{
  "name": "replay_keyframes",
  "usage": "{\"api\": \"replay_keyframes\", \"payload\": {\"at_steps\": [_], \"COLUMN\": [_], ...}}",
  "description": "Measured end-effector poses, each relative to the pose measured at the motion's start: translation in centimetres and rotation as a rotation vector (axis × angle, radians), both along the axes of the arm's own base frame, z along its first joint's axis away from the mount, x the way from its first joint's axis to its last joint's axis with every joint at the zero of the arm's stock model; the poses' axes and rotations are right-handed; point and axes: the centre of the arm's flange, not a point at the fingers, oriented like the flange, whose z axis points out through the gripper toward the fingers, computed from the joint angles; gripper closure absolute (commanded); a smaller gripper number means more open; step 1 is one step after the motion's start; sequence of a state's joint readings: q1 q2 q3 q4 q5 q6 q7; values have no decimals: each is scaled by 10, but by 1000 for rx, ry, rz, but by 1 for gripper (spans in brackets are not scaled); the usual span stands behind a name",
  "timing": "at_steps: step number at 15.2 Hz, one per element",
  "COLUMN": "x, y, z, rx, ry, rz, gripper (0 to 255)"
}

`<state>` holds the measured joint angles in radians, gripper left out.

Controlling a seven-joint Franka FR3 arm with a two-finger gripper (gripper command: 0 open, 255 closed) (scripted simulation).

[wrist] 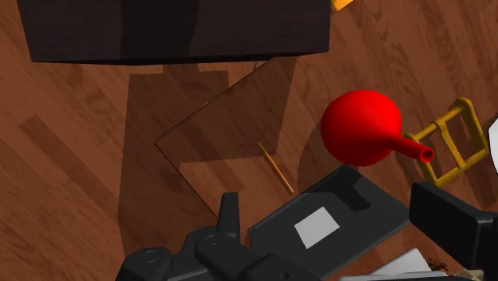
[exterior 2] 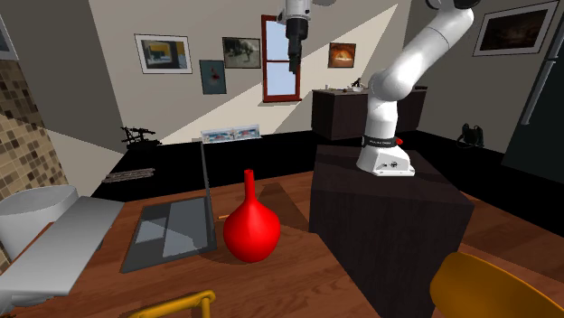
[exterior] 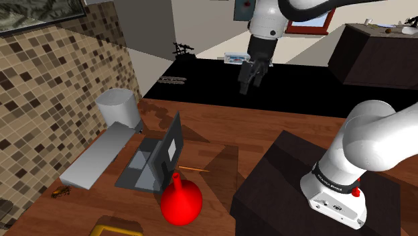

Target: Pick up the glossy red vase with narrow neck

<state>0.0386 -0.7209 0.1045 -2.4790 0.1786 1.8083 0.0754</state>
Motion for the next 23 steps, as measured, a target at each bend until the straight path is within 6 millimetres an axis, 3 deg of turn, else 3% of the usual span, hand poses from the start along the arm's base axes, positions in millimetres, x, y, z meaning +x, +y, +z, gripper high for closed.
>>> {"api": "replay_keyframes", "payload": {"at_steps": [23], "x": [73], "y": [238], "z": [-188], "rx": [-83], "ry": [83], "rz": [-6], "gripper": [0]}}
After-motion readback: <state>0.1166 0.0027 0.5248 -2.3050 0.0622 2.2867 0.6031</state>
